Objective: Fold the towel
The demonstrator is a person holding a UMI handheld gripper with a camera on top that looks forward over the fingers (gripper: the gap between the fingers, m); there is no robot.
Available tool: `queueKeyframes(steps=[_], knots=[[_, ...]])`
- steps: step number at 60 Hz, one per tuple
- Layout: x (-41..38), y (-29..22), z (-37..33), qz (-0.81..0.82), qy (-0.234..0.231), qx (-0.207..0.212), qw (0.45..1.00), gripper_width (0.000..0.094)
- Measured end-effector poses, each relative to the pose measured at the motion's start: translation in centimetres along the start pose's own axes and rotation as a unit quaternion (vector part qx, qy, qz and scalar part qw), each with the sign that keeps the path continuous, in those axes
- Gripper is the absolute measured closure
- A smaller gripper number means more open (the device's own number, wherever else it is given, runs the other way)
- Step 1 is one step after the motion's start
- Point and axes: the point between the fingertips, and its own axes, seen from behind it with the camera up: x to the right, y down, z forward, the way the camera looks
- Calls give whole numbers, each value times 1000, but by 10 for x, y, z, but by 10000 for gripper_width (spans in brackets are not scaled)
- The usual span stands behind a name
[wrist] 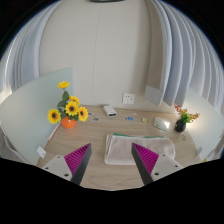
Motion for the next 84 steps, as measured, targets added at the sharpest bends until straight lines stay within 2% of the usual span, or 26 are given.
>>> queueKeyframes(steps=[16,29,33,35,38,41,42,47,53,63,67,75,84], knots=[[-10,41,128,-32,27,-15,999,96],[0,88,195,-49,44,-62,996,207],[2,84,200,-47,46,-51,997,312],[2,85,201,-47,44,-52,997,398],[-2,88,203,-52,41,-57,996,602],[1,89,204,-72,54,-66,994,859],[3,89,203,-77,61,-70,993,877],[-4,94,195,-77,59,-99,990,900],[-38,82,169,-4,3,-120,993,902],[-53,1,99,84,-59,-63,993,902],[-38,-28,77,122,-70,-38,989,902],[26,-48,71,194,-54,-16,979,902],[109,-6,110,192,-3,-44,980,901]])
